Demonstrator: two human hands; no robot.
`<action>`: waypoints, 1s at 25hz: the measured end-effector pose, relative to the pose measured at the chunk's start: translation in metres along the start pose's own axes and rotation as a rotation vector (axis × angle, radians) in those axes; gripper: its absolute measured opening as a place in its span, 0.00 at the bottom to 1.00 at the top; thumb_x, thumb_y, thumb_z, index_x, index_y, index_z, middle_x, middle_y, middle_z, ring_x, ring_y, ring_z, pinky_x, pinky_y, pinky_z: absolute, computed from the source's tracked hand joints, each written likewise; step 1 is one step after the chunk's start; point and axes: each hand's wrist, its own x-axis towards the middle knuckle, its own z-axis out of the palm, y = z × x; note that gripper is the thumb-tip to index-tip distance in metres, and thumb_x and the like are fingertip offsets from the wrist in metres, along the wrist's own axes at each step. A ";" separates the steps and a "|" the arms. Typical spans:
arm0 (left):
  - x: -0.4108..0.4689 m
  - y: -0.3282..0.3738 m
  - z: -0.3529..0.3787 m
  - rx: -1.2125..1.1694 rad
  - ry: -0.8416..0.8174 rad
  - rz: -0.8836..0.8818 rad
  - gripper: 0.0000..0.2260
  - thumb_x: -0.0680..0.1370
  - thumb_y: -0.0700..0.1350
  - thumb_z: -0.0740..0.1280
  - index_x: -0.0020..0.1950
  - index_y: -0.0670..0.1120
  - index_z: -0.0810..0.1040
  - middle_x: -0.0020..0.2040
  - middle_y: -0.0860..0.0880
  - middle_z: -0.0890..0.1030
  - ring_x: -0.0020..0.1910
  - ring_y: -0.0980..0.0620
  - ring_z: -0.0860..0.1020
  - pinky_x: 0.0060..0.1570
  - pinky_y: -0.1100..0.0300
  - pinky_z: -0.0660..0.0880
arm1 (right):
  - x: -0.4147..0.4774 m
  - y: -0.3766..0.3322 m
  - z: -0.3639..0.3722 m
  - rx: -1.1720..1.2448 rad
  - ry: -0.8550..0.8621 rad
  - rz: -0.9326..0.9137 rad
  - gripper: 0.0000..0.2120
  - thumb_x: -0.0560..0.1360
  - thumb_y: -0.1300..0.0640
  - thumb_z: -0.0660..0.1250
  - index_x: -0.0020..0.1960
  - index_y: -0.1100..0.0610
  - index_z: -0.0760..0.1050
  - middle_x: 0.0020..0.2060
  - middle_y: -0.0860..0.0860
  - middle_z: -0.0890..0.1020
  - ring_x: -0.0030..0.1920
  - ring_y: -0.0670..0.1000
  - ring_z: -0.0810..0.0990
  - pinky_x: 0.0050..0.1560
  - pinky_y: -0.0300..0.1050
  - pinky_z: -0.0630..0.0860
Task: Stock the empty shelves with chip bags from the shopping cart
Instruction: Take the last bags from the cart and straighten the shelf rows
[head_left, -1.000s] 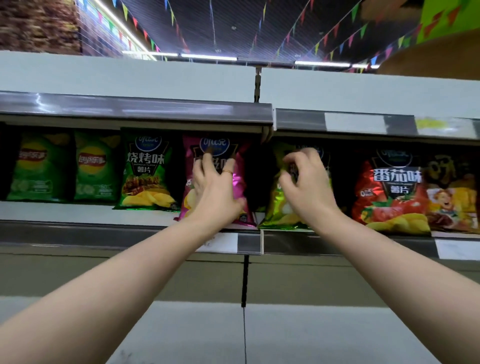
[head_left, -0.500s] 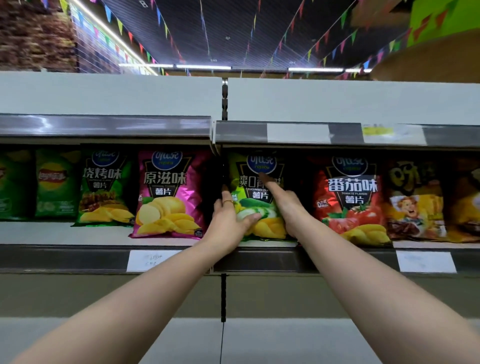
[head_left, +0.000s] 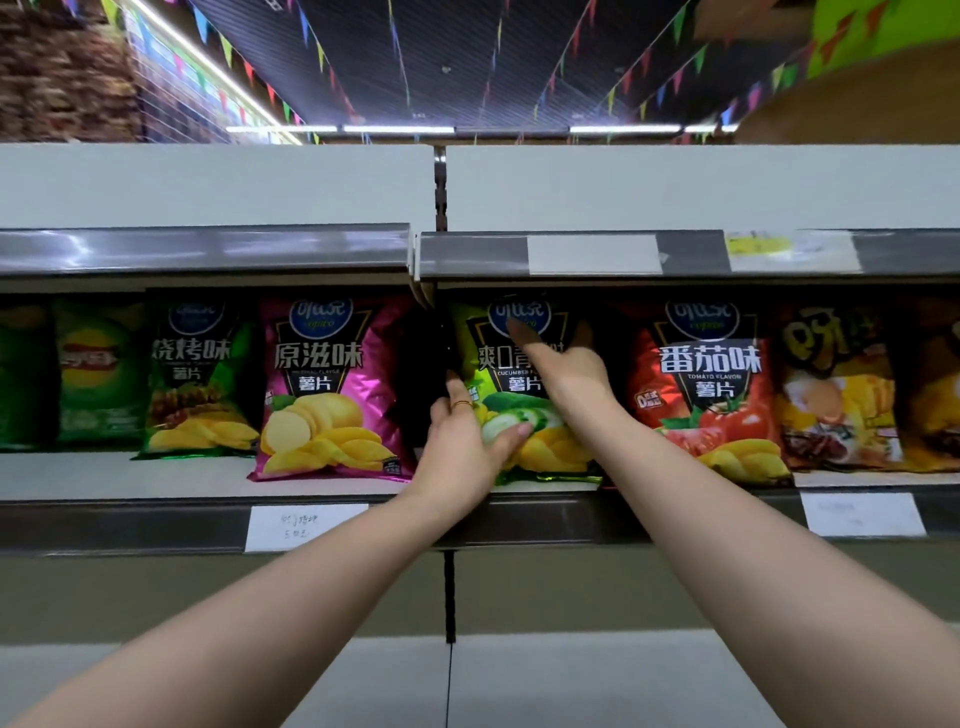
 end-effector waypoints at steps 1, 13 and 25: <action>0.002 0.000 0.001 0.014 0.007 -0.004 0.44 0.75 0.57 0.65 0.77 0.40 0.42 0.73 0.40 0.57 0.72 0.42 0.60 0.70 0.46 0.61 | 0.002 0.000 0.003 -0.004 0.005 -0.015 0.40 0.73 0.37 0.63 0.73 0.64 0.59 0.69 0.60 0.69 0.67 0.60 0.69 0.59 0.43 0.67; 0.010 0.008 0.002 0.135 -0.038 -0.110 0.42 0.77 0.56 0.63 0.76 0.38 0.41 0.73 0.37 0.55 0.71 0.38 0.62 0.68 0.47 0.64 | 0.005 0.002 0.010 -0.126 0.083 -0.065 0.46 0.71 0.36 0.64 0.76 0.58 0.46 0.73 0.58 0.61 0.70 0.60 0.65 0.66 0.50 0.66; -0.028 0.049 0.022 0.351 0.295 0.172 0.35 0.76 0.44 0.66 0.77 0.42 0.50 0.75 0.37 0.49 0.73 0.39 0.50 0.72 0.49 0.49 | -0.053 0.019 -0.073 -0.447 0.385 -0.896 0.16 0.71 0.57 0.59 0.54 0.66 0.75 0.52 0.61 0.77 0.53 0.61 0.76 0.55 0.46 0.66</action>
